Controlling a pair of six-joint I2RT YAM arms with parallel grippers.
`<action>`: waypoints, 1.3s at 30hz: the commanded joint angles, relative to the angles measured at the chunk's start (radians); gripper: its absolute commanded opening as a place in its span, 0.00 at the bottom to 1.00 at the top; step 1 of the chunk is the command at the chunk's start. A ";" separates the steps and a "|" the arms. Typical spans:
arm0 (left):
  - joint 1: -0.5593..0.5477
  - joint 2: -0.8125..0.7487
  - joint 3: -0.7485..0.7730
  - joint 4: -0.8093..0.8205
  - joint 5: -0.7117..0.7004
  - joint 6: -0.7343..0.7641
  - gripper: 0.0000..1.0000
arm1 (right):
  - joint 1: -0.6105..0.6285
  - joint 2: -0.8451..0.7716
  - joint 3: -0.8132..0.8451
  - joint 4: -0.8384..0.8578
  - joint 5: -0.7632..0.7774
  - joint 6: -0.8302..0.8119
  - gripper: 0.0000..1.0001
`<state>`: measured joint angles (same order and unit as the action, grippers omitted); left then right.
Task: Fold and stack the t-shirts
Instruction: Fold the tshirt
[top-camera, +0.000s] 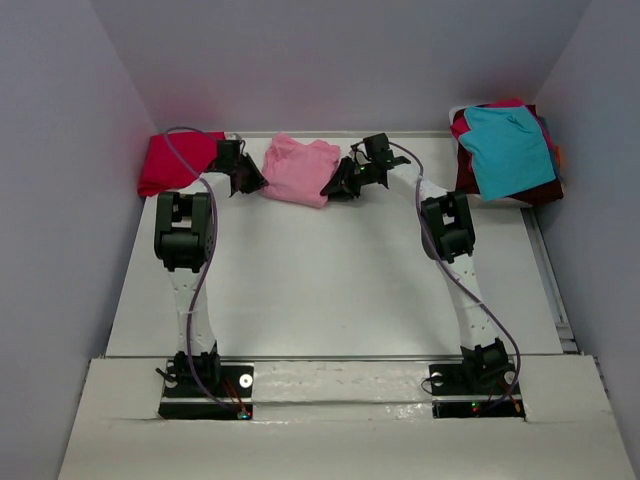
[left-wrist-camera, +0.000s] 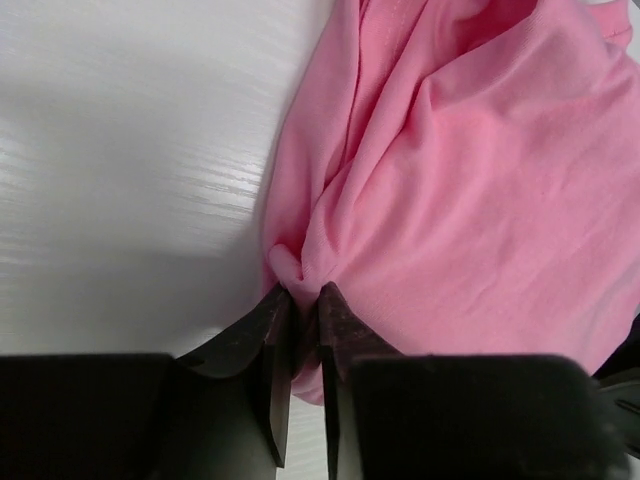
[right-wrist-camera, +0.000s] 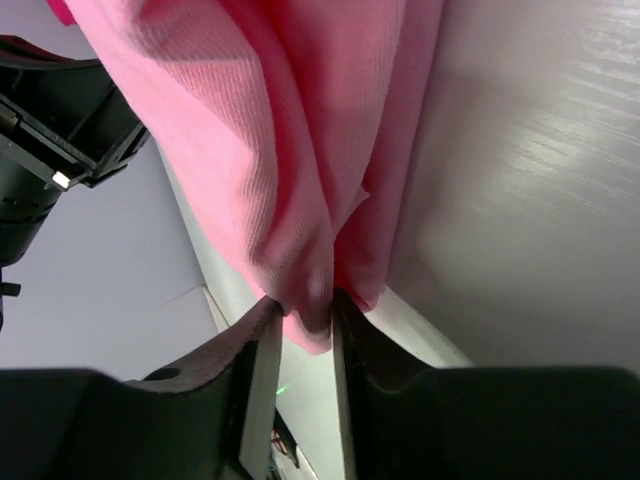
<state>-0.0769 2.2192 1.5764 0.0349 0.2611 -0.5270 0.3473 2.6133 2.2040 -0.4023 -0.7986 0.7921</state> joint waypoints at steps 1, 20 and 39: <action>0.003 -0.001 -0.019 -0.009 0.030 0.007 0.16 | 0.007 0.021 0.023 0.031 -0.022 0.006 0.24; -0.138 -0.197 -0.185 -0.231 0.193 0.055 0.06 | 0.007 -0.254 -0.314 -0.135 -0.019 -0.108 0.07; -0.327 -0.618 -0.559 -0.483 0.147 0.027 0.06 | 0.025 -0.757 -0.857 -0.506 0.136 -0.304 0.08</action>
<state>-0.3939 1.6878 1.0454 -0.3611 0.3969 -0.4969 0.3515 1.9339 1.4044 -0.7876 -0.6949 0.5526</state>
